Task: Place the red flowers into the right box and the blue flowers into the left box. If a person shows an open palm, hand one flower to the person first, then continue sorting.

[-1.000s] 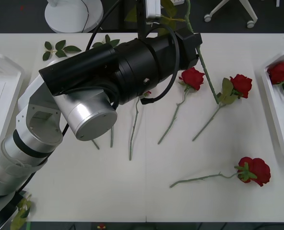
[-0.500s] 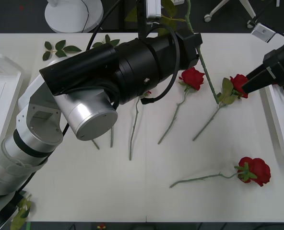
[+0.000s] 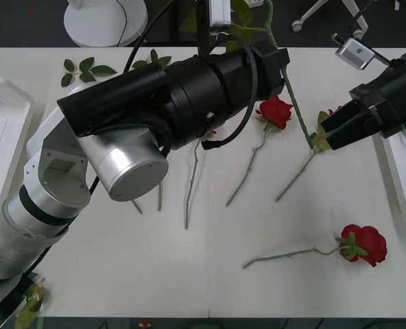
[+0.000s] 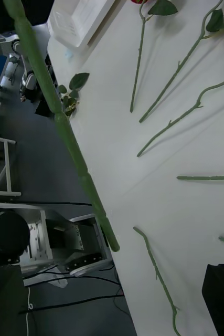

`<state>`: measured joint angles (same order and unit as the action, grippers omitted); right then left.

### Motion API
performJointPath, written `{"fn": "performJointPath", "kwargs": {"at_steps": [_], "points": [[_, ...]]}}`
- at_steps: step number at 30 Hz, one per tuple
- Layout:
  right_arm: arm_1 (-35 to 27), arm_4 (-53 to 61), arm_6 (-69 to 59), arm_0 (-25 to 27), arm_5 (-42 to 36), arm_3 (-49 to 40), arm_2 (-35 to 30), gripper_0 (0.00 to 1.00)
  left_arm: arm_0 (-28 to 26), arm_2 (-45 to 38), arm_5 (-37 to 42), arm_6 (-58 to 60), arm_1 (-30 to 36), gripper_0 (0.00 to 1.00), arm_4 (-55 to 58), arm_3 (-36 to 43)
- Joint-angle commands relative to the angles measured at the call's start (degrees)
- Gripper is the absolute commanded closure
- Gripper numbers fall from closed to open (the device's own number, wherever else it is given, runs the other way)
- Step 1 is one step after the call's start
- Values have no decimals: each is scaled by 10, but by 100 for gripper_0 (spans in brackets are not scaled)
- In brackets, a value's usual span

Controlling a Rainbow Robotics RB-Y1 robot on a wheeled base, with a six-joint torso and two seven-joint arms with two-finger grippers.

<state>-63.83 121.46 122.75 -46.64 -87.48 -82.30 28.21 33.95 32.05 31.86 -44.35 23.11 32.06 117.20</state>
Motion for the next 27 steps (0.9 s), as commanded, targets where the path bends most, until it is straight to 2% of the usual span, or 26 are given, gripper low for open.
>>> {"fn": "performJointPath", "kwargs": {"at_steps": [1,10,17,18,19,20,22,23,24,25,27], "points": [[38,8,-8,26,35,-30,-12,0,28,7,-9,-16,-14,100,-6,7],[96,-15,-23,27,87,-33,-11,0,28,7,-9,-16,-14,100,-6,7],[106,-30,-34,28,93,-54,-10,0,28,7,-9,-16,-14,100,-6,7],[105,-30,-36,28,93,-57,-9,6,28,7,-9,-16,-14,100,-6,7],[106,-30,-38,28,93,-59,-7,21,28,7,-9,-16,-14,100,-6,7],[106,-30,-40,29,93,-59,-7,28,28,7,-9,-16,-14,100,-6,7],[106,-30,-44,29,93,-59,-4,56,28,7,-9,-16,-14,100,-6,7],[105,-31,-46,29,93,-59,-4,65,28,7,-9,-16,-14,100,-6,7],[105,-31,-48,28,93,-59,-3,71,28,7,-9,-16,-14,100,-6,7],[105,-32,-52,29,93,-59,-1,80,28,7,-9,-16,-14,100,-6,7],[105,-35,-55,28,93,-59,0,91,28,7,-9,-16,-14,100,-6,7]]}}
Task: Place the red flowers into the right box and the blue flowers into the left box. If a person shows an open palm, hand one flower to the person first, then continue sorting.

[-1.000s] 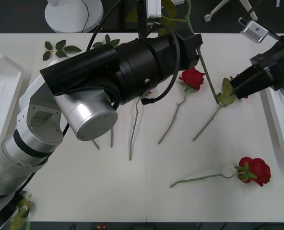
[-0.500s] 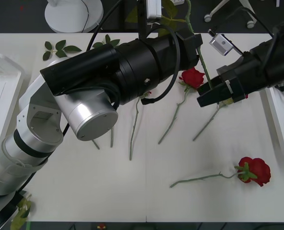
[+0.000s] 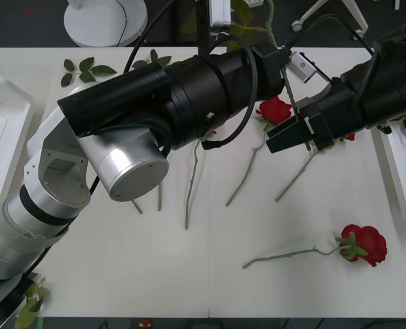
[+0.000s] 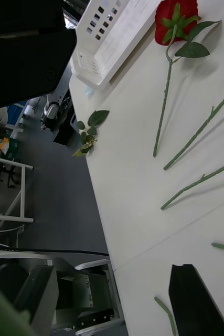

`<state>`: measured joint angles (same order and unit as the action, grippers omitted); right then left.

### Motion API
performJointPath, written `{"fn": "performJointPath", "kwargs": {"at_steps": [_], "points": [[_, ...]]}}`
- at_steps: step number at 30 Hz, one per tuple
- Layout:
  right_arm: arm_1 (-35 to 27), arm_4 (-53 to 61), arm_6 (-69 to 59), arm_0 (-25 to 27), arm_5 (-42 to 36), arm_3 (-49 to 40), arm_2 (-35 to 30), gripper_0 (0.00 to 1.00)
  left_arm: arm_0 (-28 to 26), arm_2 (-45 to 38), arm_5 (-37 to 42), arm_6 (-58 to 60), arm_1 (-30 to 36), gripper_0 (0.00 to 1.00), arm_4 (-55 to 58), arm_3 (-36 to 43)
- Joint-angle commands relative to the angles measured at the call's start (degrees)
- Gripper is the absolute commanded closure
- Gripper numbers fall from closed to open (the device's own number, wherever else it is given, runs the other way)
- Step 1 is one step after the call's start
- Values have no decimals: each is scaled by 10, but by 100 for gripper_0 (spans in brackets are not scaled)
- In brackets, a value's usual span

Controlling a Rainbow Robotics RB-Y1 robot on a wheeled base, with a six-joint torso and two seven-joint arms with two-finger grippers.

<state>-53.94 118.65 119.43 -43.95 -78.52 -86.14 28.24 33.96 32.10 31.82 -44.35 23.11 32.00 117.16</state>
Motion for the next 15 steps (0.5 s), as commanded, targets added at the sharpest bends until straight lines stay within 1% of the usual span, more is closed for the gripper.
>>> {"fn": "performJointPath", "kwargs": {"at_steps": [1,2,12,13,14,15], "points": [[4,-8,-23,1,4,-20,2,95,28,7,-9,-16,-14,100,-5,8],[4,-9,-26,1,3,-20,2,100,28,7,-9,-16,-14,100,-5,8],[-5,-26,-41,2,4,-36,5,100,28,7,-9,-16,-14,100,-5,8],[-6,-26,-41,2,4,-37,4,100,28,7,-9,-16,-14,98,-5,8],[-6,-27,-43,2,4,-37,4,100,28,7,-9,-16,-14,57,-5,8],[-6,-26,-43,2,4,-37,5,100,28,7,-9,-16,-14,35,-5,8]]}}
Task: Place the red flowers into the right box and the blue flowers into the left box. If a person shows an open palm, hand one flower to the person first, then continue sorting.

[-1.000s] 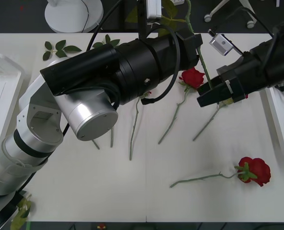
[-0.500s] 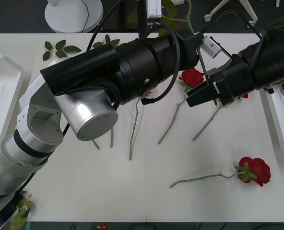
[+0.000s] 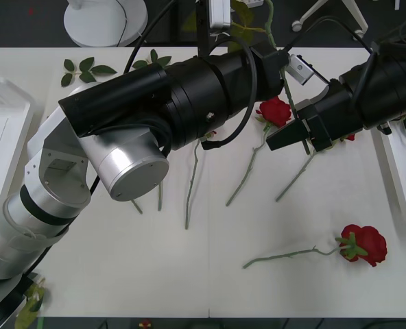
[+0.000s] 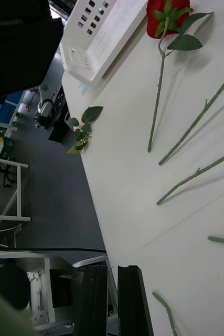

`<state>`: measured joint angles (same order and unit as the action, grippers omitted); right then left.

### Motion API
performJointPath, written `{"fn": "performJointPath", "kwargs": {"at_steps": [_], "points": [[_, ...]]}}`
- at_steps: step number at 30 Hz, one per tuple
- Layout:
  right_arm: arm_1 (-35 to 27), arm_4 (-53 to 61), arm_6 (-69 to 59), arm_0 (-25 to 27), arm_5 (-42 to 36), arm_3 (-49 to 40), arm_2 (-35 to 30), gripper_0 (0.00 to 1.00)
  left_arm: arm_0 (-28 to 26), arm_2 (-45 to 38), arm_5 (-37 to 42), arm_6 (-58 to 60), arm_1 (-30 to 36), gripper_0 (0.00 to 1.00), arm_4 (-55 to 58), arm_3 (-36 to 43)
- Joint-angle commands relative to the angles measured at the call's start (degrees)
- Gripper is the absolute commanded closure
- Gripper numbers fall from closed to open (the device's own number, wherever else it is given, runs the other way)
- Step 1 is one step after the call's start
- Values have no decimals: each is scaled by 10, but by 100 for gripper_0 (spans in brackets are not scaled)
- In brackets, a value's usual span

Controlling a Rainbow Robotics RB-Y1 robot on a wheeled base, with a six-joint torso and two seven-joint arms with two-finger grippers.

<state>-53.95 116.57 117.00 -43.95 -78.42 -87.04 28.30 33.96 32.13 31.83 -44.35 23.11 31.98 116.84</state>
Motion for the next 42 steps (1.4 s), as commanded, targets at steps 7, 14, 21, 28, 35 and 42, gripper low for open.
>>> {"fn": "performJointPath", "kwargs": {"at_steps": [7,14,21,28,35,42], "points": [[-12,-7,-25,2,3,-28,3,100,28,7,-9,-16,-14,0,-5,11],[-18,-31,-33,2,3,-28,3,100,28,7,-9,-16,-14,0,-5,11],[-34,-89,-50,1,-4,-27,3,100,28,7,-9,-16,-14,0,-5,11],[-79,-188,-129,0,-48,-27,3,100,40,-34,40,-4,22,0,2,31],[-145,-303,-166,1,-82,-1,3,100,3,-140,282,51,73,0,145,99],[-202,-380,-162,0,-76,71,3,100,-57,-158,367,146,131,0,161,109]]}}
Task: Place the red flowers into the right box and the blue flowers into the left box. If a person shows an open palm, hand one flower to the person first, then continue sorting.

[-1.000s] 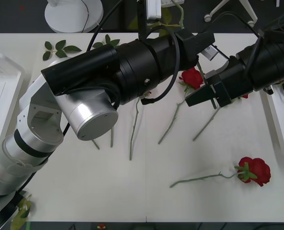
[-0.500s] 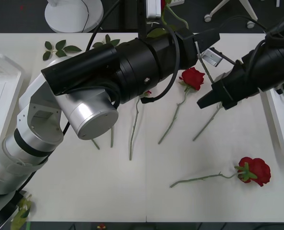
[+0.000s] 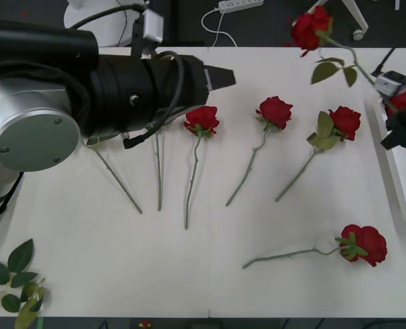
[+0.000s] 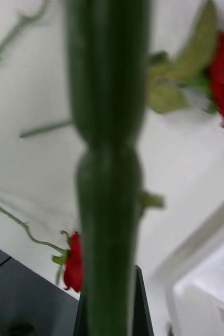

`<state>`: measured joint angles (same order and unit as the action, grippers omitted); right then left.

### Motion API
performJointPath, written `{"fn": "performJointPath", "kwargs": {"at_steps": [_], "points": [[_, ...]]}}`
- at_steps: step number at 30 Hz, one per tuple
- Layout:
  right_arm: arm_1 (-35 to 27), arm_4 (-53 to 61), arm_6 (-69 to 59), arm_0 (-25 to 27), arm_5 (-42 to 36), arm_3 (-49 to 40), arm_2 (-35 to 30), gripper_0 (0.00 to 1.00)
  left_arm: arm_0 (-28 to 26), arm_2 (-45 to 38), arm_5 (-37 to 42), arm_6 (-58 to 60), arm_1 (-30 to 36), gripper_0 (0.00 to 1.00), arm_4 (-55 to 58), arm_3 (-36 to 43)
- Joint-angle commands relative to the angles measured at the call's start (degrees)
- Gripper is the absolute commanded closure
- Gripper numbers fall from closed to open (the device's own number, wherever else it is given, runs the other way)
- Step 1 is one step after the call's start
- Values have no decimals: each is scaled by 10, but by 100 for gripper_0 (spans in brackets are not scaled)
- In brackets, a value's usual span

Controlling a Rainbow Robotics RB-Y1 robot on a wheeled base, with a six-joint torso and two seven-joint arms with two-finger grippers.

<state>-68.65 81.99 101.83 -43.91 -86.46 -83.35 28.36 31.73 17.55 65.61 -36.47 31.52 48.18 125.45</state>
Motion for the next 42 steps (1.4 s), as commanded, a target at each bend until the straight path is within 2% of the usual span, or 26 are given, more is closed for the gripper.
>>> {"fn": "performJointPath", "kwargs": {"at_steps": [1,6,13,19,23,31,42], "points": [[-64,-46,-13,0,8,43,2,100,-41,-12,44,69,57,0,-5,21],[-90,-89,-9,1,23,95,3,100,-46,-13,101,67,98,0,-8,-6],[-96,-133,2,23,47,174,3,100,-46,-12,104,61,137,0,-31,-73],[-90,-185,6,60,115,220,2,100,-44,-2,104,47,156,0,-60,-132],[-77,-213,7,78,155,257,3,100,-36,34,104,41,170,0,-75,-173],[-34,-291,1,91,240,325,3,100,19,125,93,33,166,0,-114,-263],[-2,-343,6,105,282,382,3,100,69,186,22,11,116,0,-108,-400]]}}
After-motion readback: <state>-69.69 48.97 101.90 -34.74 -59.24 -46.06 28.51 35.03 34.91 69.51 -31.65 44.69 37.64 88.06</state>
